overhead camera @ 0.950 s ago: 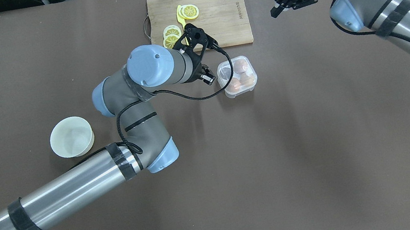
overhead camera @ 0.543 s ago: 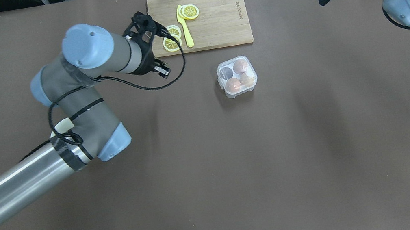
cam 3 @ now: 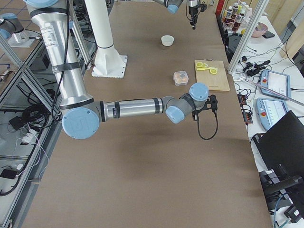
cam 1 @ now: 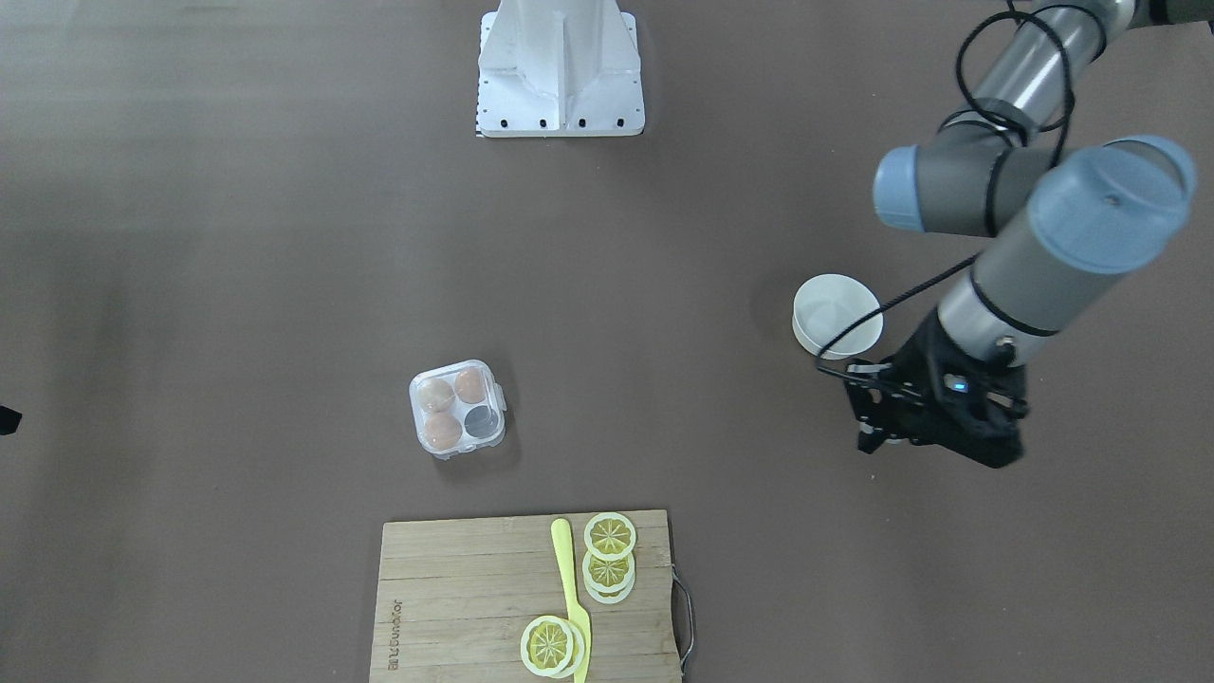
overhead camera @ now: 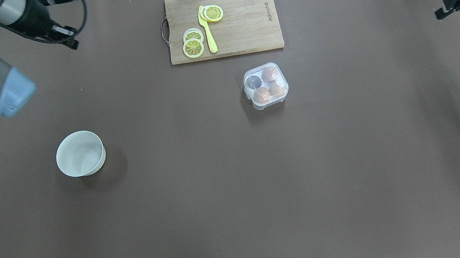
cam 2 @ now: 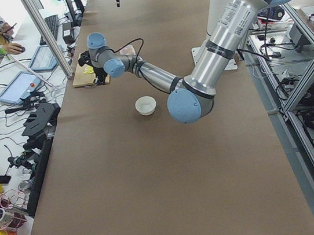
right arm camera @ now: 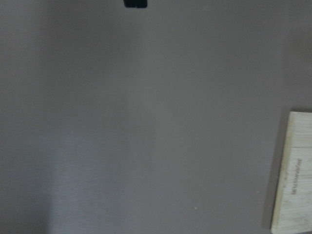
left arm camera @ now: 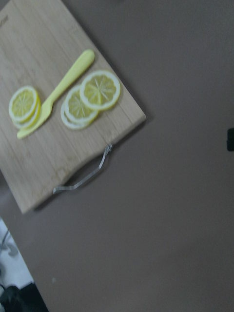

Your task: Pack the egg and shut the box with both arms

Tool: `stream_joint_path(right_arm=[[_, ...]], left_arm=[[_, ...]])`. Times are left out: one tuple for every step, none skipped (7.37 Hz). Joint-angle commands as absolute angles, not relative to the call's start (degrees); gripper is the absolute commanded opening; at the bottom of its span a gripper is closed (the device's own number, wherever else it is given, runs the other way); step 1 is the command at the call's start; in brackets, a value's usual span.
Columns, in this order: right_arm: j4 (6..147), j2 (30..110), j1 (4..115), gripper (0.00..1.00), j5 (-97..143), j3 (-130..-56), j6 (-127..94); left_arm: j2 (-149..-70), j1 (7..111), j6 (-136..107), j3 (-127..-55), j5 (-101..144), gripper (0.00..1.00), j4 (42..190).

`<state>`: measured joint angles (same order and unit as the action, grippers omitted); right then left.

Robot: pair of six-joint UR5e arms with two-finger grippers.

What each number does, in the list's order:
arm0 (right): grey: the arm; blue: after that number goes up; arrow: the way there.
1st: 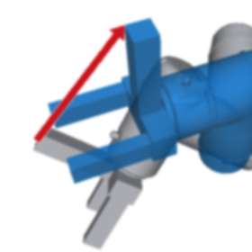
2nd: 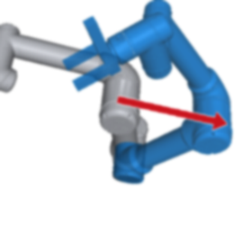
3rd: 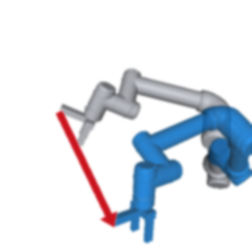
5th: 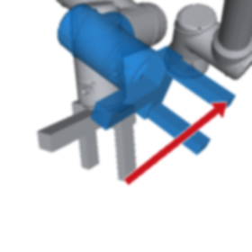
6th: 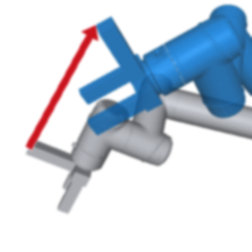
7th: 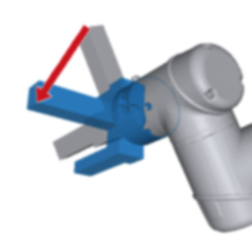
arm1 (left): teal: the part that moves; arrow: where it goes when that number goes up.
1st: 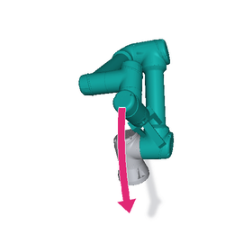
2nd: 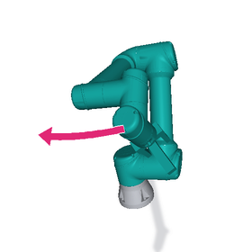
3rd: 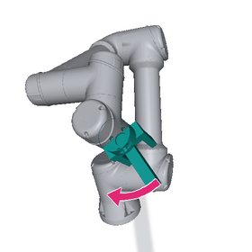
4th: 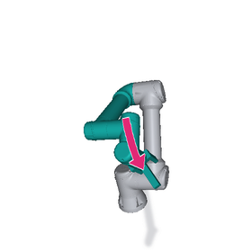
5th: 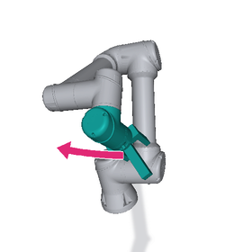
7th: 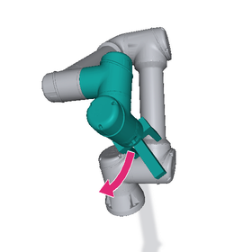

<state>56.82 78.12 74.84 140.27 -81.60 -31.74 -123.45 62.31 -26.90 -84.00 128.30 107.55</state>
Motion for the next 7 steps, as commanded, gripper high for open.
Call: stream_joint_path(right_arm=[[57.91, 84.44, 79.25, 0.0, 134.83, -81.47, -17.63], [58.7, 85.33, 80.15, 0.0, 134.48, -81.56, -17.14], [59.06, 85.78, 81.11, 0.0, 132.99, -81.56, -17.05], [63.41, 85.35, 82.43, 0.07, 132.11, -81.56, -17.05], [64.85, 85.17, 82.01, 0.97, 130.79, -81.74, -15.92], [65.04, 85.69, 82.09, 1.0, 130.52, -81.48, -15.56], [65.04, 86.39, 82.44, 1.0, 130.87, -81.65, -15.56]], left_arm=[[-114.48, 71.94, -26.11, -84.46, 138.64, 0.0, 106.17], [-109.74, 74.85, -26.1, -84.55, 140.34, 0.0, 106.52], [-106.29, 75.93, -26.02, -85.33, 139.93, 0.0, 107.65], [-104.26, 77.07, -26.02, -85.52, 139.75, 0.0, 108.01], [-103.37, 77.25, -23.93, -85.52, 138.7, 0.56, 108.02], [-101.1, 77.34, -22.08, -85.78, 137.3, 0.98, 108.19], [-100.73, 77.43, -22.06, -87.17, 136.94, 0.98, 108.19]])
